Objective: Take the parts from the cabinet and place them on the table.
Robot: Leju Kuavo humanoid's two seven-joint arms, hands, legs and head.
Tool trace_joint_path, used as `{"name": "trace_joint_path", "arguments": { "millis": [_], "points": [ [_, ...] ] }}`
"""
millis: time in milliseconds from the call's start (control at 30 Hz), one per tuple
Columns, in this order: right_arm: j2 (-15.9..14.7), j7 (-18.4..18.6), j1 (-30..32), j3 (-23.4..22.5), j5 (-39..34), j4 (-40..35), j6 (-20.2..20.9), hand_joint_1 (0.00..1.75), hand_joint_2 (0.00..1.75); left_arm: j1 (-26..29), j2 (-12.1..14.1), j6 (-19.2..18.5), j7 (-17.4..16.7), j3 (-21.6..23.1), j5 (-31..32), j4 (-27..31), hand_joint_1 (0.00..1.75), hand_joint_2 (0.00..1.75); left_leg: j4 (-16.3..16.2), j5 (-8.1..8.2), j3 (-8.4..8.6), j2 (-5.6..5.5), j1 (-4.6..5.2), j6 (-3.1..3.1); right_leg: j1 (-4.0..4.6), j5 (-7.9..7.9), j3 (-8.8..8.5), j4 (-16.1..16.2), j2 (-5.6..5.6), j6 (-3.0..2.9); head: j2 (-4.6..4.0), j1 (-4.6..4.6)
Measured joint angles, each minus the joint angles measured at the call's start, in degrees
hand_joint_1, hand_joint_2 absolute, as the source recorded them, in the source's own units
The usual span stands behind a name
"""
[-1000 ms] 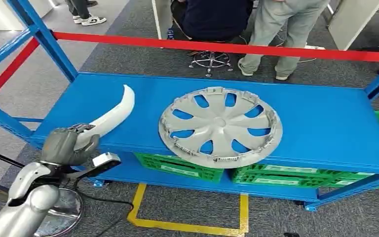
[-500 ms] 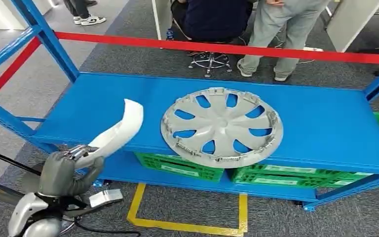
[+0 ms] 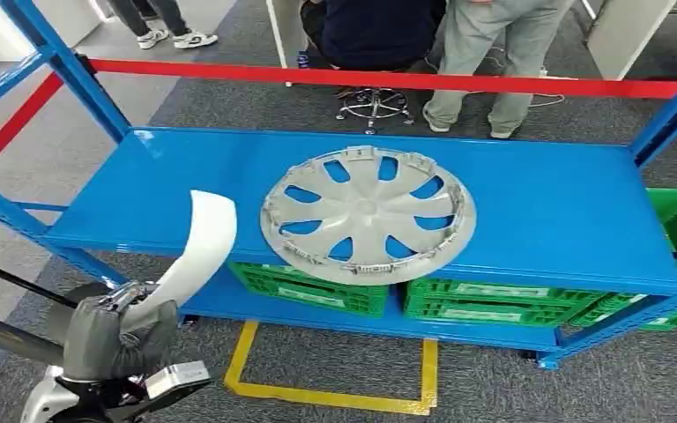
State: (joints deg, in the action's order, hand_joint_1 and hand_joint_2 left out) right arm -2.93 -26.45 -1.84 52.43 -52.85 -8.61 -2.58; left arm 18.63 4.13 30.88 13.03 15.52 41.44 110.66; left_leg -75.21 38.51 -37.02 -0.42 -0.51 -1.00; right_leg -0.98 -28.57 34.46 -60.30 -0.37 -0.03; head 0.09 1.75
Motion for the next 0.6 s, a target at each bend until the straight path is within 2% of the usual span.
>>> {"name": "trace_joint_path", "arguments": {
  "millis": [33,67,100,133,167,233,267,300,333,367,400,433,467,500,533,567,600],
  "points": [
    [-0.02,-0.06,-0.04,-0.02,-0.02,0.07,0.09,0.00,1.75,0.21,-0.02,0.13,0.02,0.00,-0.11,0.02,1.75,1.75,2.56,-1.57,1.80,0.00,0.14,0.50,0.29,0.35,0.36,0.00,-0.05,-0.09,0.00,0.00],
    [-0.02,-0.13,-0.09,-0.02,-0.09,0.11,0.20,0.00,1.75,0.40,-0.04,0.26,0.02,0.00,-0.33,0.18,1.75,1.75,7.30,-3.73,4.70,0.00,0.39,1.21,0.55,0.72,0.68,0.01,-0.05,-0.17,0.00,-0.04],
    [0.00,-0.15,-0.12,-0.04,-0.13,0.13,0.28,0.00,1.75,0.48,-0.07,0.48,0.02,0.00,-0.57,0.46,1.75,1.75,12.97,-5.76,8.20,0.01,0.80,2.16,0.77,1.08,0.95,0.04,-0.04,-0.22,0.00,-0.02],
    [0.18,-0.22,-0.12,-0.04,-0.13,0.11,0.37,0.00,1.75,0.45,-0.07,0.55,0.04,-0.02,-0.63,0.83,1.75,1.75,17.22,-5.84,10.54,0.25,1.34,3.19,0.60,1.40,1.07,0.06,-0.10,-0.21,0.00,-0.13],
    [0.20,-0.28,-0.10,-0.07,-0.17,0.17,0.37,0.00,1.75,0.43,-0.07,0.57,0.07,0.00,-0.63,0.96,1.75,1.75,17.82,-6.00,10.57,0.72,1.36,3.08,0.90,1.76,1.31,0.06,-0.13,0.10,0.00,-0.17],
    [0.20,-0.31,-0.09,-0.09,-0.15,0.22,0.41,0.00,1.75,0.68,-0.09,0.74,0.13,-0.02,-0.70,1.18,1.75,1.75,17.80,-6.72,10.06,0.59,1.85,2.98,0.37,2.59,1.64,0.23,-0.37,0.79,0.00,-0.02],
    [0.20,-0.31,-0.07,-0.07,-0.15,0.22,0.41,0.00,1.75,0.90,-0.09,0.74,0.13,-0.02,-0.70,1.27,1.75,1.75,18.03,-7.28,9.96,0.58,1.98,3.15,0.29,3.20,1.49,0.76,-0.39,1.16,0.00,0.11],
    [0.20,-0.31,0.01,-0.07,-0.15,0.26,0.41,0.00,1.75,0.92,-0.09,0.74,0.13,-0.02,-0.70,1.40,1.75,1.75,19.46,-8.62,9.92,0.65,1.49,3.27,0.46,3.25,1.61,0.92,-0.34,1.50,0.00,0.07],
    [0.20,-0.33,-0.02,-0.09,-0.15,0.31,0.41,0.00,1.75,0.85,-0.26,0.74,0.13,-0.02,-0.72,1.40,1.75,1.75,19.84,-9.44,9.62,0.92,1.29,3.12,0.40,1.43,2.02,0.40,-0.03,1.70,0.00,-0.09],
    [0.20,-0.31,-0.03,-0.07,-0.15,0.31,0.41,0.00,1.75,0.88,-0.28,0.74,0.18,-0.02,-0.74,1.44,1.75,1.75,19.91,-9.98,8.75,0.90,1.26,3.48,0.42,-1.82,3.09,-1.71,0.16,1.88,0.00,-0.13],
    [0.20,-0.31,-0.07,-0.07,-0.13,0.31,0.41,0.00,1.75,1.01,-0.44,0.74,0.17,-0.07,-0.74,1.44,1.75,1.75,19.88,-10.56,8.02,0.90,1.26,3.39,0.30,-5.45,3.95,-5.65,0.17,2.05,0.00,-0.28],
    [0.20,-0.31,-0.08,-0.07,-0.15,0.39,0.41,0.00,1.75,1.08,-0.46,0.74,0.17,-0.11,-0.81,1.44,1.75,1.75,19.85,-11.18,7.23,0.90,1.28,3.41,0.29,-8.14,4.68,-9.74,0.20,2.31,0.00,-0.11],
    [0.20,-0.31,-0.07,-0.09,-0.15,0.46,0.41,0.00,1.75,1.08,-0.48,0.74,0.17,-0.11,-0.81,1.44,1.75,1.75,19.75,-11.85,6.31,0.90,1.28,3.36,0.32,-9.18,5.13,-13.21,0.22,2.54,0.00,-0.26],
    [0.20,-0.31,-0.06,-0.09,-0.15,0.48,0.41,0.00,1.75,1.11,-0.50,0.74,0.17,-0.11,-0.81,1.44,1.75,1.75,19.65,-12.40,5.48,0.91,1.25,3.27,0.26,-8.26,4.76,-14.64,0.20,2.72,0.00,-0.24],
    [0.17,-0.31,-0.07,-0.09,-0.15,0.52,0.41,0.00,1.75,1.17,-0.52,0.74,0.17,-0.11,-0.81,1.42,1.75,1.75,19.52,-12.95,4.68,0.91,1.21,3.12,0.20,-6.16,3.38,-13.89,0.19,2.86,0.00,-0.20],
    [0.17,-0.31,-0.06,-0.09,-0.15,0.59,0.41,0.00,1.75,1.17,-0.52,0.81,0.17,-0.11,-0.89,1.44,1.75,1.75,19.28,-13.42,3.86,0.91,1.12,2.89,0.09,-3.66,0.89,-11.06,0.18,2.99,0.00,-0.20],
    [0.17,-0.33,-0.07,-0.09,-0.17,0.63,0.44,0.00,1.75,1.20,-0.52,0.83,0.17,-0.13,-1.07,1.44,1.75,1.75,18.85,-13.76,3.04,0.88,1.00,2.58,-0.04,-1.99,-2.56,-6.39,0.18,3.14,0.00,-0.22]
  ]
}}
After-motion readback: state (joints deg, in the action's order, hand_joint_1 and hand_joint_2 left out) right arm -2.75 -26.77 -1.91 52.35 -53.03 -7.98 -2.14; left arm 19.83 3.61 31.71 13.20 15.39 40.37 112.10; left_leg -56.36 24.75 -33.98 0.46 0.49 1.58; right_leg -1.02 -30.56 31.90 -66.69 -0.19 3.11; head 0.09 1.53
